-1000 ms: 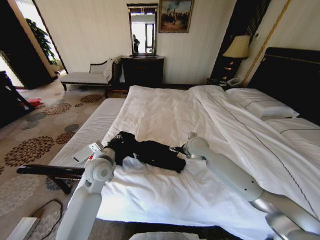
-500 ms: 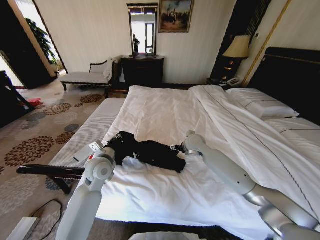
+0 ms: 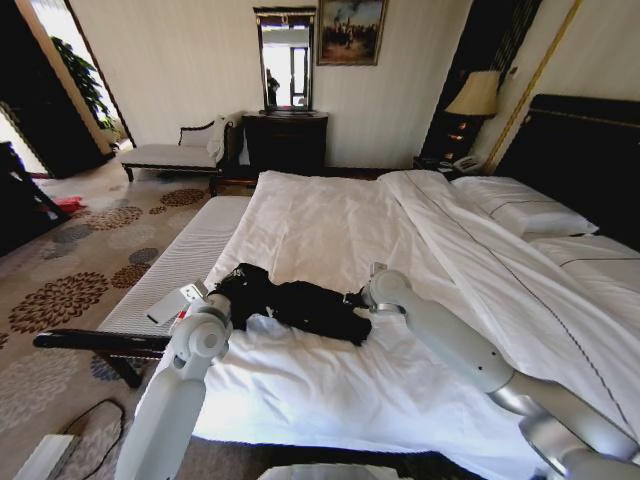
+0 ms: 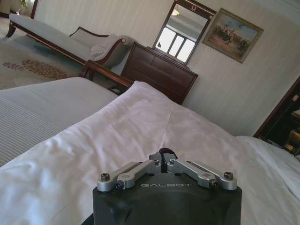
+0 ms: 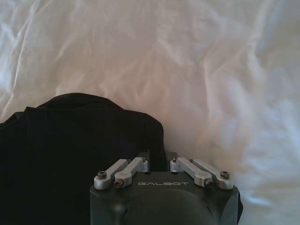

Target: Fold the clothes on the bed.

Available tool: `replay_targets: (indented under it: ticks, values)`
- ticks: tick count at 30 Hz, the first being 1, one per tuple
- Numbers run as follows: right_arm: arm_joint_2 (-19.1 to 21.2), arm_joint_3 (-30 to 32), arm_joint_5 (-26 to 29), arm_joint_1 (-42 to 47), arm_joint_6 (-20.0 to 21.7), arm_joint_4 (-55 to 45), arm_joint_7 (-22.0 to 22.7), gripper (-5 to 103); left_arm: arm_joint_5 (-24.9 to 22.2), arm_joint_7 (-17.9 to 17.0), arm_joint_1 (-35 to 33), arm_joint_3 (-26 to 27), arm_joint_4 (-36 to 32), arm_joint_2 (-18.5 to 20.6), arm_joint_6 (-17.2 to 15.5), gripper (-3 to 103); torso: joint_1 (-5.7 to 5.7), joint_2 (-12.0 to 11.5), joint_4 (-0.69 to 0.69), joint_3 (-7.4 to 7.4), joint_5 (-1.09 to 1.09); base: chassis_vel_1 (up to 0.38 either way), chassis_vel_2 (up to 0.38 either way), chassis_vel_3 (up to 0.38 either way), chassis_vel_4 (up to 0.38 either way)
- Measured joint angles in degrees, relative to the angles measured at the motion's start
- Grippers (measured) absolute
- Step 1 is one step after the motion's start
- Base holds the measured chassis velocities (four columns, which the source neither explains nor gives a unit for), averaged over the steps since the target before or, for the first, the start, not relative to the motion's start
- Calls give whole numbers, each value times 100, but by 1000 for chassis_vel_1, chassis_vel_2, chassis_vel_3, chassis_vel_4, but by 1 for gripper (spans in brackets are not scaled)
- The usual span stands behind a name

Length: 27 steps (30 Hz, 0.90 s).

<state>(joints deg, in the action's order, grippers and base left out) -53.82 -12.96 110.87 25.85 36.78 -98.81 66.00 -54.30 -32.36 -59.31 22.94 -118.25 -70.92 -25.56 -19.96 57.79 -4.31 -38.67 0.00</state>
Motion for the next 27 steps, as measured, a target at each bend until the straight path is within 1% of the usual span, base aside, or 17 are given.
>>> replay_targets:
  ticks: [2, 3, 9, 11, 15, 17, 19, 20, 23, 24, 26, 27]
  values:
    - [-14, -2, -58, 0, 0, 22, -30, 6, 5, 0, 4, -7, 6, -22, 0, 0, 0, 0, 0, 0, 0, 0, 0, 0, 0]
    - [-19, -5, -94, 0, -2, 43, -48, 2, 7, 3, 4, -9, 9, -27, 0, 0, 0, 0, 0, 0, 0, 0, 0, 0, 0]
    - [-24, 0, -331, 26, -82, 51, -180, 0, 17, 22, 4, -1, 40, -21, 3, 0, 0, 0, 0, 0, 0, 0, 0, 0, 0]
    - [-17, 82, -444, 66, -160, -9, -252, 0, 19, 36, 12, 11, 45, -11, 9, 0, 0, 0, 0, 0, 0, 0, 0, 0, 0]
    - [-7, 257, -486, 156, -243, -167, -284, 0, 9, 40, 24, 26, 34, 1, 12, 0, 0, 0, 0, 0, 0, 0, 0, 0, 0]
    - [45, 551, -564, 339, -353, -514, -340, 0, -15, 47, 23, 69, -42, 41, 23, 0, 0, 0, 1, -1, 0, 0, 0, 0, 0]
    - [137, 901, -701, 599, -489, -936, -488, 0, 17, 117, -26, 122, -158, 110, 87, 0, 0, 0, 0, 0, 0, 0, 0, 0, 0]
    - [137, 901, -701, 599, -489, -936, -488, 0, 17, 117, -26, 122, -158, 110, 87, 0, 0, 0, 0, 0, 0, 0, 0, 0, 0]
    - [229, 1559, -1004, 1124, -719, -1674, -845, 0, 205, 304, -150, 224, -411, 234, 282, 0, 1, 0, 0, 0, -1, 0, 0, 0, 0]
    - [229, 1559, -1004, 1124, -719, -1674, -845, 0, 205, 304, -150, 224, -411, 234, 282, 0, 1, 0, 0, 0, -1, 0, 0, 0, 0]
    - [278, 2023, -1499, 1614, -960, -2095, -1305, 0, 289, 415, -182, 326, -603, 325, 426, 0, 1, 0, 1, 0, 0, 0, 0, 0, 0]
    - [297, 2286, -1894, 1937, -1163, -2266, -1636, 0, 307, 468, -170, 381, -692, 384, 503, 0, 2, 0, 0, 0, 1, 0, 0, 0, 0]
